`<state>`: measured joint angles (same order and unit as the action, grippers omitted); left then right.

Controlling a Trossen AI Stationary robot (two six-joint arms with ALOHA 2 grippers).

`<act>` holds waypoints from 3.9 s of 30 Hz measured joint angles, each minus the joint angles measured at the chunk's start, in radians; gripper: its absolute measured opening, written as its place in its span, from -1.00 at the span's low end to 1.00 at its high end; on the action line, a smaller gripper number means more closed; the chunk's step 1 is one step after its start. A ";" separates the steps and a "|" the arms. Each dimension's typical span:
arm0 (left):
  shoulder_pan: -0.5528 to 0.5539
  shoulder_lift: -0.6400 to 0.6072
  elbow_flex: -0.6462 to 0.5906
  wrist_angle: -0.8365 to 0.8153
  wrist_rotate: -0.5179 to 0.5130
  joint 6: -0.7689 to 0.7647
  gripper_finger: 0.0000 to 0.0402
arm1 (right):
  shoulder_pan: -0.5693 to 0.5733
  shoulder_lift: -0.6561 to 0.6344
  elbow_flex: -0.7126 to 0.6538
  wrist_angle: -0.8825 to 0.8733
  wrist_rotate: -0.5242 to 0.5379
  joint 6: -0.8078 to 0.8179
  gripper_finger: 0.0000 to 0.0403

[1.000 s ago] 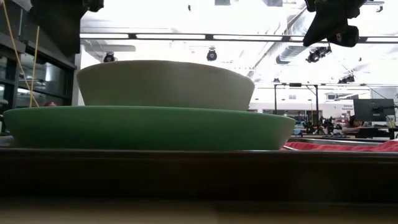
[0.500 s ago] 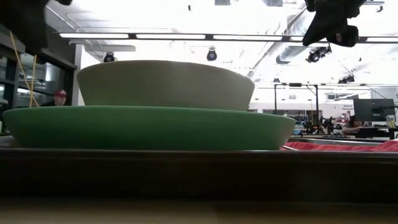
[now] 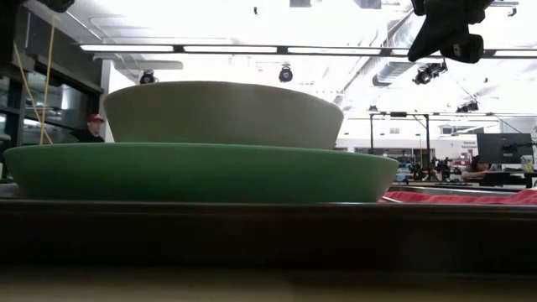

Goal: Set up tray
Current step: Put the yellow table knife on the red table napkin to the right of the blue fork

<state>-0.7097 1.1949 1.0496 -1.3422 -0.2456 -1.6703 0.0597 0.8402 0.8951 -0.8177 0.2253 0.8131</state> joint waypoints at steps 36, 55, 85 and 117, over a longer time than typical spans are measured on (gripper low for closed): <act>0.003 0.157 0.002 0.079 0.204 -0.241 0.11 | 0.000 0.000 0.000 -0.017 0.012 -0.044 -1.00; 0.130 0.249 0.001 0.145 0.265 -0.241 0.11 | 0.000 -0.001 0.000 -0.026 0.030 -0.116 -1.00; 0.141 0.206 -0.222 0.408 0.314 -0.265 0.11 | 0.000 -0.063 0.000 -0.040 0.020 -0.088 -1.00; 0.148 0.213 -0.388 0.645 0.388 -0.290 0.11 | 0.000 -0.064 0.000 -0.046 0.030 -0.089 -1.00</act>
<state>-0.5618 1.4075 0.6615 -0.6975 0.1421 -1.9607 0.0594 0.7761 0.8951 -0.8639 0.2550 0.7246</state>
